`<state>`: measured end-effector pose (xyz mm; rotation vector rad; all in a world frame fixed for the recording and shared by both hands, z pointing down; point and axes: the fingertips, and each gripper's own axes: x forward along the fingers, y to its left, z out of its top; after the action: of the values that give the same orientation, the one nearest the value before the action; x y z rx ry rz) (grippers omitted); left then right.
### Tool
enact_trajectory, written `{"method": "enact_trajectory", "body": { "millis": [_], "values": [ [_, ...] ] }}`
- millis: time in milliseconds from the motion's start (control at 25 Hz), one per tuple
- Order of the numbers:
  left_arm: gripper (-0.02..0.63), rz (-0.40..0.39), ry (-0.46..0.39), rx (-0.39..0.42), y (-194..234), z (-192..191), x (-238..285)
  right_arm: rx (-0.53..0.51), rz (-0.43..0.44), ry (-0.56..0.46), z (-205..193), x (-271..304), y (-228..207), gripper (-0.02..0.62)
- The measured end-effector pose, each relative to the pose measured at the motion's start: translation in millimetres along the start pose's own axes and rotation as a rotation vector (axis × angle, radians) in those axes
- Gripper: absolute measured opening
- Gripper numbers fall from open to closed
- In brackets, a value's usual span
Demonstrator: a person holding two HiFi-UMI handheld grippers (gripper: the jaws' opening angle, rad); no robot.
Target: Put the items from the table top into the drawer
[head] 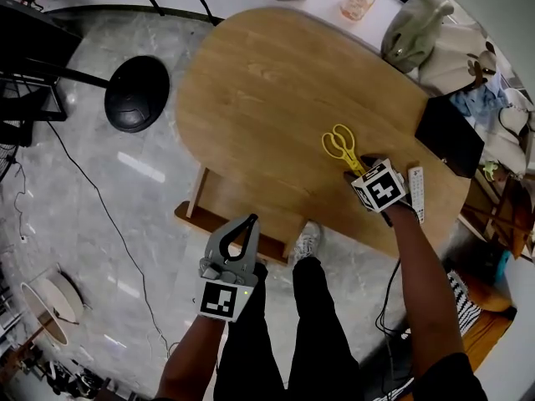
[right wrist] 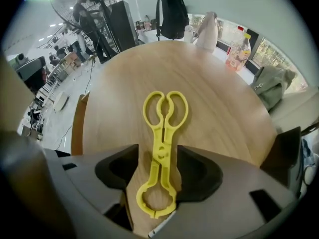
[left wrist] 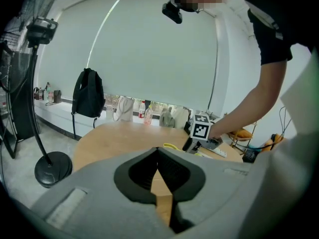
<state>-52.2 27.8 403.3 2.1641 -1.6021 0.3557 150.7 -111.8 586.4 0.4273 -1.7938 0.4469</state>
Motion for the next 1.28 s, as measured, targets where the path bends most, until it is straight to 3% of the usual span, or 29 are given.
{"method": "enact_trajectory", "body": {
  "millis": [280,600,1000,1280],
  "values": [
    [0.017,-0.004,-0.003,-0.025,-3,-15,-7,0.017,-0.011,0.064,-6,7,-3,0.153],
    [0.018,0.006,0.007,-0.055,-1,-33,-15,-0.019,-0.040,0.080,-3,6,-2,0.106],
    [0.017,0.031,0.022,-0.068,8,-43,-28,-0.119,-0.108,-0.023,18,-31,26,0.106],
    [0.017,0.074,0.010,-0.078,18,-49,-40,-0.181,-0.106,-0.097,37,-52,90,0.106]
  ]
}}
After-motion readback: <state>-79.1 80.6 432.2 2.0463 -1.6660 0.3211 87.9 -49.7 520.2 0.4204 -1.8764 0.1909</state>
